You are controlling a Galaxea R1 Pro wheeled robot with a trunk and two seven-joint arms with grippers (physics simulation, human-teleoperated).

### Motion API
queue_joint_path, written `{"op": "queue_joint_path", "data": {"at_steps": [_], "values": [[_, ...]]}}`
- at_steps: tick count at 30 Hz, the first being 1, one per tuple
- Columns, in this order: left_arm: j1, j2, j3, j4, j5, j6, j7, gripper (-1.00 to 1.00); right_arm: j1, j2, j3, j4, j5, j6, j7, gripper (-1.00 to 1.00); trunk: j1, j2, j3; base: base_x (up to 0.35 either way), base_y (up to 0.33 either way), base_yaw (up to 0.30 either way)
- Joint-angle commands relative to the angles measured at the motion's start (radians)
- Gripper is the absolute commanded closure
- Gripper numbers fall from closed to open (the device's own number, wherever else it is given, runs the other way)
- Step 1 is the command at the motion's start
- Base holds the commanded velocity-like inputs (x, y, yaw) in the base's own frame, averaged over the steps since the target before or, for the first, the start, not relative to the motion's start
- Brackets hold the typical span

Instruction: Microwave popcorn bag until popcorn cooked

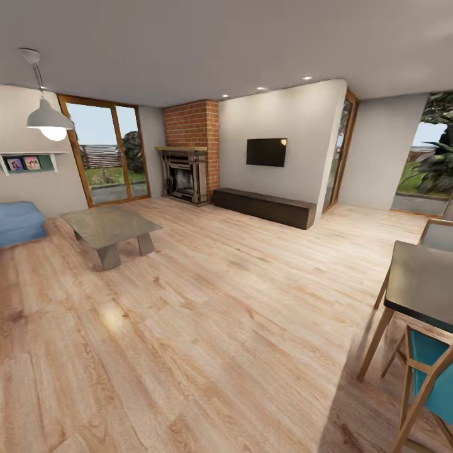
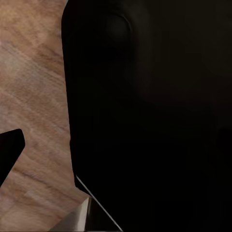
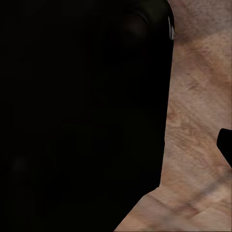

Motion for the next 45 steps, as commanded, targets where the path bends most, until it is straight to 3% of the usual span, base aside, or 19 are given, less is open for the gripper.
{"op": "queue_joint_path", "data": {"at_steps": [1, 5, 10, 20, 45], "values": [[0.0, 0.0, 0.0, 0.0, 0.0, 0.0, 0.0, -1.0, 0.0, 0.0, 0.0, 0.0, 0.0, 0.0, 0.0, -1.0, 0.0, 0.0, 0.0, 0.0, 0.0, 0.0], [0.0, -0.01, 0.011, 0.0, 0.006, -0.002, -0.002, -1.0, -0.021, -0.003, 0.006, 0.002, 0.0, 0.006, -0.002, -1.0, 0.0, 0.0, 0.0, 0.0, 0.0, 0.0], [0.001, 0.008, 0.017, -0.024, 0.016, -0.026, -0.002, -1.0, -0.017, -0.004, 0.006, 0.002, 0.0, 0.003, -0.002, -1.0, 0.0, 0.0, 0.0, 0.0, 0.0, 0.0], [0.001, 0.008, 0.017, -0.043, 0.021, -0.051, -0.002, -1.0, -0.017, -0.005, 0.005, 0.002, 0.0, 0.002, -0.002, -1.0, 0.0, 0.0, 0.0, 0.031, 0.0, 0.0], [0.001, 0.008, 0.017, -0.043, 0.023, -0.051, 0.0, -1.0, -0.017, -0.005, 0.006, 0.002, 0.001, -0.005, -0.002, -1.0, 0.0, 0.0, 0.0, 0.315, 0.0, 0.0]]}}
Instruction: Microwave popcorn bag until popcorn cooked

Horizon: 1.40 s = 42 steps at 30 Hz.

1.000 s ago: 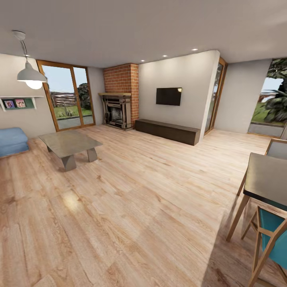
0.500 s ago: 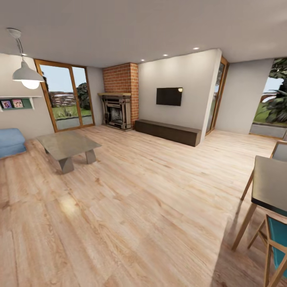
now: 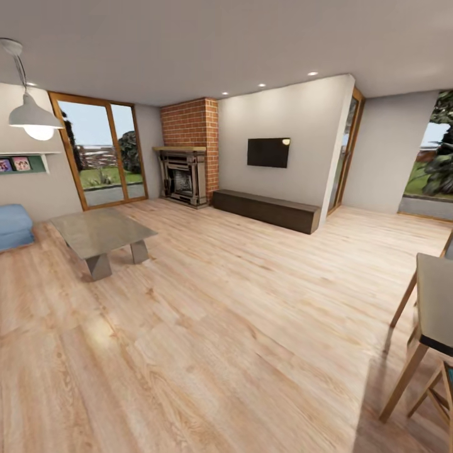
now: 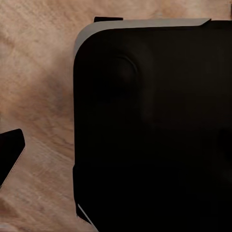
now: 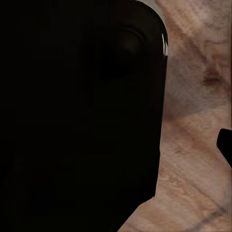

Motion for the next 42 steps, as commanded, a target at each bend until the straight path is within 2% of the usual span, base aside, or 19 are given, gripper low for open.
{"op": "queue_joint_path", "data": {"at_steps": [1, 7, 42], "values": [[0.0, 0.0, 0.001, -0.001, 0.002, -0.002, 0.0, -1.0, 0.0, 0.0, 0.0, 0.0, 0.0, -0.006, 0.0, -1.0, 0.001, 0.0, -0.001, 0.322, 0.0, 0.0], [0.0, 0.001, 0.001, -0.001, 0.002, -0.002, 0.006, -1.0, 0.0, 0.0, -0.001, 0.0, -0.002, -0.028, 0.0, -1.0, 0.001, 0.0, -0.001, 0.322, 0.0, 0.0], [0.0, -0.003, -0.003, 0.002, -0.001, 0.0, 0.011, -1.0, 0.0, 0.0, -0.007, 0.0, -0.009, -0.03, 0.0, -1.0, 0.001, 0.0, -0.001, 0.322, 0.0, 0.0]]}}
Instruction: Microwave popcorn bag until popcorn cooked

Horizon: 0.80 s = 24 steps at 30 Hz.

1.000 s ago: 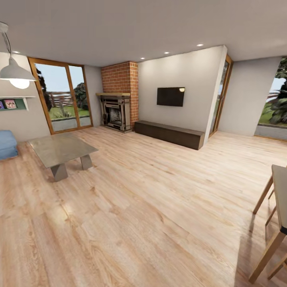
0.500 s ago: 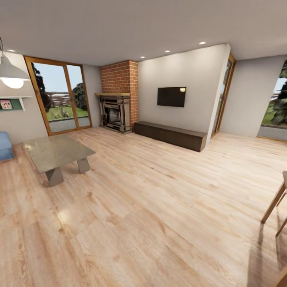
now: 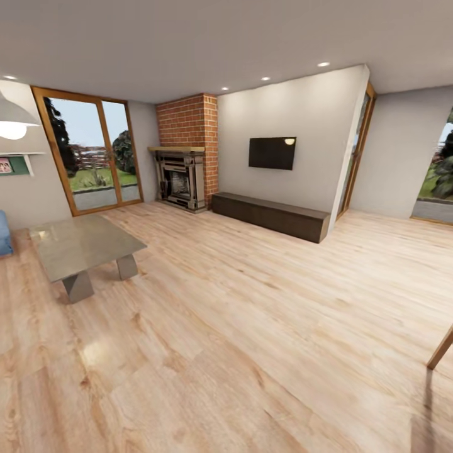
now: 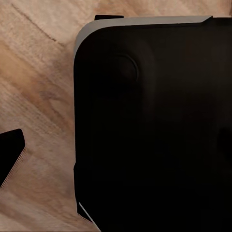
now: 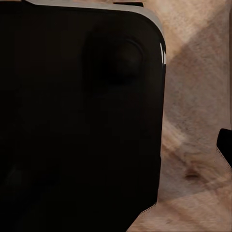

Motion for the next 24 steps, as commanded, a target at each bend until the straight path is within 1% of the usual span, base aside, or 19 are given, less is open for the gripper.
{"op": "queue_joint_path", "data": {"at_steps": [1, 7, 9, 24], "values": [[0.0, 0.0, 0.001, -0.001, 0.002, -0.002, 0.001, -1.0, -0.001, 0.0, 0.0, 0.001, -0.001, -0.004, 0.0, -1.0, 0.001, 0.0, -0.001, 0.322, 0.0, 0.0], [0.0, 0.0, 0.003, -0.001, 0.003, -0.002, 0.001, -1.0, -0.001, 0.0, -0.003, 0.006, -0.01, -0.048, -0.001, -1.0, 0.001, 0.0, -0.001, 0.322, 0.0, -0.006], [0.0, 0.0, 0.004, -0.001, 0.003, -0.003, 0.001, -1.0, -0.001, 0.0, -0.003, 0.007, -0.011, -0.054, -0.001, -1.0, 0.001, 0.0, -0.001, 0.322, 0.0, -0.122], [0.0, 0.0, 0.004, -0.001, 0.003, -0.003, 0.001, -1.0, -0.001, 0.0, -0.004, 0.007, -0.011, -0.058, -0.001, -1.0, 0.001, 0.0, -0.001, 0.322, 0.0, -0.234]]}}
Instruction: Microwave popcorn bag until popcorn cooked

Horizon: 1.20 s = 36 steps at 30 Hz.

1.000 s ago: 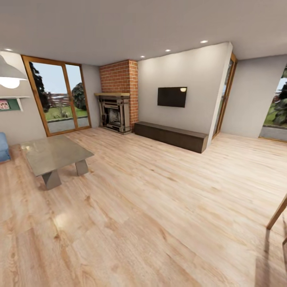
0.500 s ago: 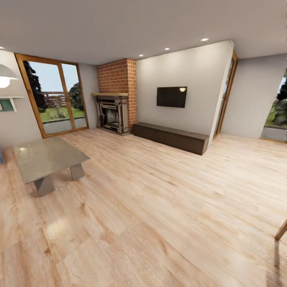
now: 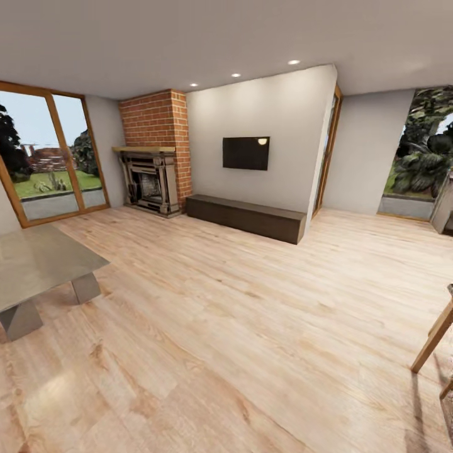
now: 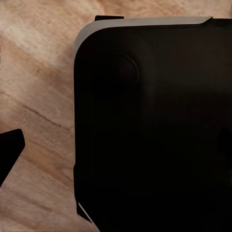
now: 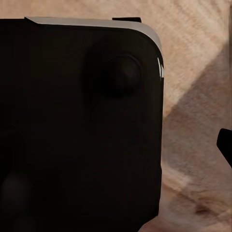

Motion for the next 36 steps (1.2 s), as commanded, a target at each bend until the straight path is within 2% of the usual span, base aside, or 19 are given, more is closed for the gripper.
{"op": "queue_joint_path", "data": {"at_steps": [1, 14, 36], "values": [[0.0, 0.0, 0.001, 0.0, 0.002, -0.002, 0.001, -1.0, -0.001, 0.0, 0.0, 0.001, -0.002, -0.004, 0.0, -1.0, 0.001, 0.0, -0.001, 0.322, 0.0, -0.242], [0.0, 0.0, 0.001, -0.002, 0.001, -0.002, 0.001, -1.0, -0.001, -0.002, 0.0, 0.001, -0.002, -0.004, 0.0, -1.0, 0.001, 0.0, -0.001, 0.299, 0.0, -0.242], [0.0, 0.0, 0.001, -0.003, 0.0, -0.005, 0.001, -1.0, -0.001, -0.002, -0.001, 0.001, -0.002, -0.004, 0.0, -1.0, 0.001, 0.0, -0.001, 0.01, 0.0, -0.242]]}}
